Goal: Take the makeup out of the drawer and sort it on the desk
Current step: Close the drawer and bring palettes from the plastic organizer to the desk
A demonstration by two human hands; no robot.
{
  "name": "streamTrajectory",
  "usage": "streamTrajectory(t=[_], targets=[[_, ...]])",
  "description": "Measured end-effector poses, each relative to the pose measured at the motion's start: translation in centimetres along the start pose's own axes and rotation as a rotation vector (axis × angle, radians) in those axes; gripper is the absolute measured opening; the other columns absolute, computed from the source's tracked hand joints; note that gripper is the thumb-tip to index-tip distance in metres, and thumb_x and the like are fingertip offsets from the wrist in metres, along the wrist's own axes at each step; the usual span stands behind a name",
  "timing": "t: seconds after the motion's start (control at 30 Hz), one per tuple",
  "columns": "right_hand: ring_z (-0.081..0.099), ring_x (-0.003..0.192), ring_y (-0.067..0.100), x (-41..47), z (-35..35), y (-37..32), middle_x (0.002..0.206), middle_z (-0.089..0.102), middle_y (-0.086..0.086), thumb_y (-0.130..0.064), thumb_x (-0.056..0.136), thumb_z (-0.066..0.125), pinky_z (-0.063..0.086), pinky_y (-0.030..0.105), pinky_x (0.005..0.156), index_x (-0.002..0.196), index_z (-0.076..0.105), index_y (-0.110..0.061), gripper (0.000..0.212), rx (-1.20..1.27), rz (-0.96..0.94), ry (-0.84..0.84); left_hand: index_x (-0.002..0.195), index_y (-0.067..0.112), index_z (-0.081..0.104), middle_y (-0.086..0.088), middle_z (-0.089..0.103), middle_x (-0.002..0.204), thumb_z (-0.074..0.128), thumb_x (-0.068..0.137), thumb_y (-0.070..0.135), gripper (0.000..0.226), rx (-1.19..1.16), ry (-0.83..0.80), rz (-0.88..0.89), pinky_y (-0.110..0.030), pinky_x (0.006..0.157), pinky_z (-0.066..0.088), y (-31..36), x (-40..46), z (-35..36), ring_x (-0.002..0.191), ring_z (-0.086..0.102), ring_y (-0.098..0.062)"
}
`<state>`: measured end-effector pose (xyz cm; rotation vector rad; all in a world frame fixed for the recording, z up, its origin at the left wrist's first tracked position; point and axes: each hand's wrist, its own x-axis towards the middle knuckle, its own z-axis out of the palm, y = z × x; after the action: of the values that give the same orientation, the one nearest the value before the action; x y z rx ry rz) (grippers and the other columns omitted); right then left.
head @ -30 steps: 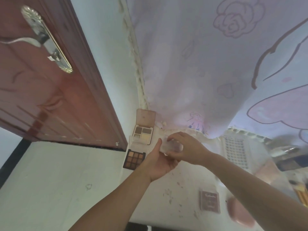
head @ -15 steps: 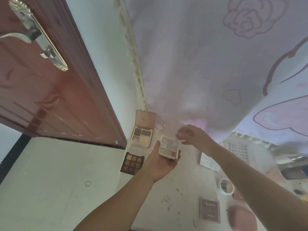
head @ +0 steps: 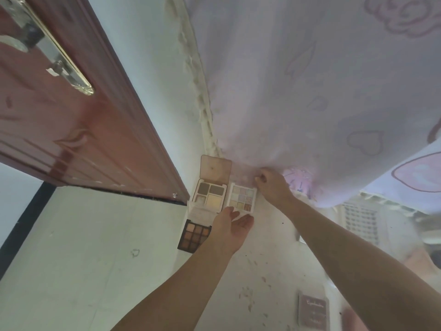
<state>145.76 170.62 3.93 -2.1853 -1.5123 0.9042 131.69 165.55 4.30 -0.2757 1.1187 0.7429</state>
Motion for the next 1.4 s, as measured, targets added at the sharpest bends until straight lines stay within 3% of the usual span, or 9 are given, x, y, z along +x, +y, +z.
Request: streamTrajectory(t=[0.1,0.3,0.4,0.53,0.7,0.9,1.07,1.27,1.4], targets=[[0.048,0.079,0.020,0.0,0.2,0.0,0.077,0.052,0.003,-0.016,0.094,0.050,0.029,0.024,0.065,0.087,0.053,-0.007,0.012,0.022,0.050,-0.011,0.084,0.003,0.045,-0.017,0.047,0.085,0.039,0.101,0.014,0.020,0.031,-0.036,-0.004,-0.042,0.091,0.040,0.5,0.2,-0.2,0.077,0.049,-0.031],[0.060,0.090,0.025,-2.9,-3.5,2.1,0.110,0.066,0.011,-0.009,0.092,0.054,0.046,0.026,0.071,0.104,0.065,-0.011,0.017,0.267,0.124,-0.037,0.098,0.006,0.043,-0.017,0.047,0.096,0.042,0.100,0.015,0.010,0.262,-0.063,0.003,-0.041,0.089,0.042,-0.5,-0.7,-0.2,0.082,0.051,-0.029],[0.060,0.105,0.024,-6.5,-7.0,4.5,0.114,0.065,0.010,-0.011,0.093,0.052,0.044,0.026,0.084,0.109,0.065,-0.009,0.021,-0.074,0.068,-0.113,0.104,0.002,0.050,-0.014,0.052,0.103,0.043,0.099,0.012,0.013,0.512,-0.084,0.020,-0.040,0.099,0.039,-3.4,-1.4,0.7,0.100,0.053,-0.027],[0.047,0.122,0.024,-11.0,-7.4,7.1,0.133,0.047,0.007,-0.027,0.093,0.050,0.040,0.033,0.099,0.124,0.053,-0.015,0.034,-0.499,0.035,-0.289,0.088,0.014,0.053,-0.003,0.049,0.090,0.042,0.096,0.011,0.014,0.901,-0.159,0.026,-0.030,0.083,0.043,-7.5,-1.2,2.5,0.090,0.048,-0.015],[0.044,0.122,0.028,-11.5,-5.0,10.4,0.123,0.046,0.006,-0.036,0.089,0.050,0.034,0.039,0.104,0.119,0.047,-0.018,0.035,-0.699,-0.051,-0.196,0.080,0.020,0.047,-0.004,0.043,0.088,0.035,0.095,0.011,0.021,1.158,-0.203,0.073,-0.026,0.072,0.035,-9.9,-1.2,4.4,0.087,0.040,-0.018],[0.046,0.107,0.020,-13.2,-5.3,9.4,0.111,0.049,-0.003,-0.046,0.079,0.055,0.046,0.030,0.087,0.107,0.047,-0.023,0.037,-0.359,-0.188,-0.127,0.093,0.013,0.059,-0.008,0.055,0.090,0.044,0.096,0.023,0.018,1.001,-0.160,0.048,-0.030,0.076,0.045,-7.9,-1.7,2.2,0.080,0.051,-0.020],[0.051,0.097,0.007,-14.8,-7.0,4.6,0.104,0.054,-0.012,-0.059,0.072,0.059,0.046,0.025,0.086,0.104,0.047,-0.030,0.044,-0.106,-0.306,-0.134,0.121,0.008,0.061,-0.016,0.064,0.112,0.042,0.095,0.051,0.054,0.480,-0.477,-0.274,-0.044,0.088,0.054,-5.6,-4.4,0.3,0.093,0.065,-0.027],[0.047,0.104,0.001,-15.5,-5.6,0.9,0.114,0.050,-0.016,-0.049,0.075,0.072,0.038,0.011,0.084,0.113,0.049,-0.028,0.050,0.002,-0.356,-0.116,0.125,0.020,0.061,-0.004,0.058,0.133,0.043,0.094,0.044,0.042,0.421,-0.553,-0.121,-0.048,0.096,0.049,-3.5,-6.6,-1.2,0.114,0.060,-0.022],[0.050,0.102,0.000,-16.1,-4.8,-1.0,0.111,0.052,-0.017,-0.045,0.069,0.077,0.044,0.018,0.087,0.108,0.052,-0.030,0.049,0.076,-0.344,-0.107,0.122,0.018,0.063,-0.008,0.060,0.130,0.050,0.089,0.042,0.043,0.460,-0.604,-0.072,-0.051,0.095,0.049,-2.0,-7.9,-2.6,0.116,0.050,-0.030]])
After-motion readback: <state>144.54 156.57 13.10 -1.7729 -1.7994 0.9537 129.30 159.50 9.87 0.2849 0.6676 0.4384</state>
